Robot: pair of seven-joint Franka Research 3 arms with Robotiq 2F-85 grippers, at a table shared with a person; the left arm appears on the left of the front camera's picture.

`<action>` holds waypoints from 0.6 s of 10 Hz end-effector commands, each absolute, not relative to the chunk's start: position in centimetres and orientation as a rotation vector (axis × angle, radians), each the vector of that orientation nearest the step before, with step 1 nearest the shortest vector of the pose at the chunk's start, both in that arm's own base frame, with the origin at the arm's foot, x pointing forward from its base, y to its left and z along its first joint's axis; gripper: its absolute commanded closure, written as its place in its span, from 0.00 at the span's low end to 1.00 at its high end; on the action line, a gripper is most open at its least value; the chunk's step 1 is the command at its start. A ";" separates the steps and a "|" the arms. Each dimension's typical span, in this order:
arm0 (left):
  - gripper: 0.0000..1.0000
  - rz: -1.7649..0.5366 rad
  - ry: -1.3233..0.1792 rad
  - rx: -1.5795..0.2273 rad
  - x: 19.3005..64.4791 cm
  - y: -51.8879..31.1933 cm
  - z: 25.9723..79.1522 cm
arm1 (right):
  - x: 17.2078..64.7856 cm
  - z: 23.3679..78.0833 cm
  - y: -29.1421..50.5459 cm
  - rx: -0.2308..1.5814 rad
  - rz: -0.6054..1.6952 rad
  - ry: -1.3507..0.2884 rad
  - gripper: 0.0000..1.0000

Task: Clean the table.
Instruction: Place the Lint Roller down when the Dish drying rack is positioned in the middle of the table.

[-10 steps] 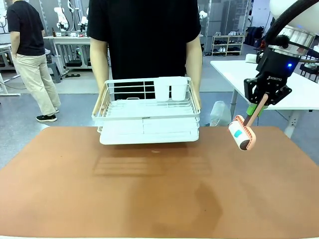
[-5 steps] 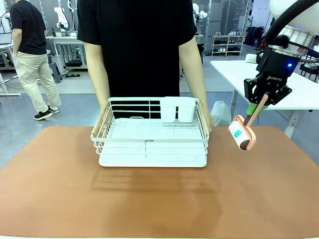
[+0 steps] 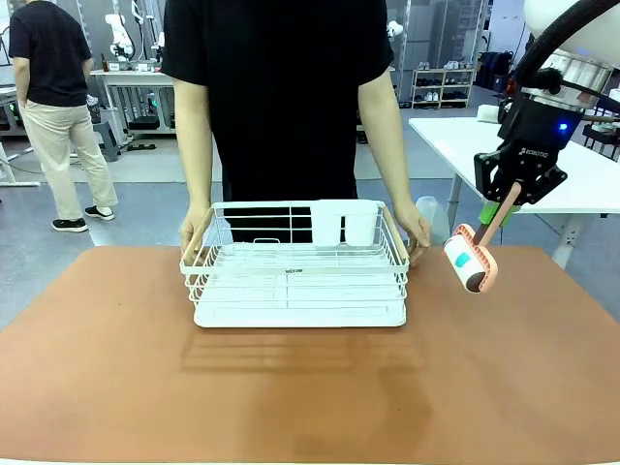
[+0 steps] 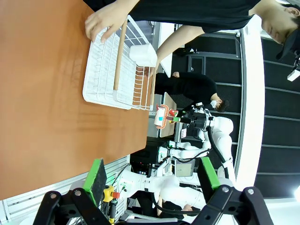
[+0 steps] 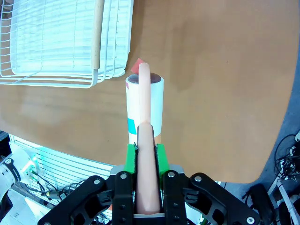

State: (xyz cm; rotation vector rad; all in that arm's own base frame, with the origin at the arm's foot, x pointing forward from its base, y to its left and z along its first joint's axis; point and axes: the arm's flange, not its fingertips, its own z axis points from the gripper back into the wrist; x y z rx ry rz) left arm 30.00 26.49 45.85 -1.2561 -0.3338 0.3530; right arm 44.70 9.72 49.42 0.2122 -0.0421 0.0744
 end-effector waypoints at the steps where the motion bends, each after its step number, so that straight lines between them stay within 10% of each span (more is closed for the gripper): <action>1: 0.00 0.346 -0.341 -1.261 29.7 26.6 46.1 | 44.4 49.7 10.0 0.212 0.057 -0.049 0.79; 6: 0.00 0.346 -0.341 -1.261 29.7 26.6 46.1 | 44.4 49.7 10.0 0.212 0.057 -0.049 0.79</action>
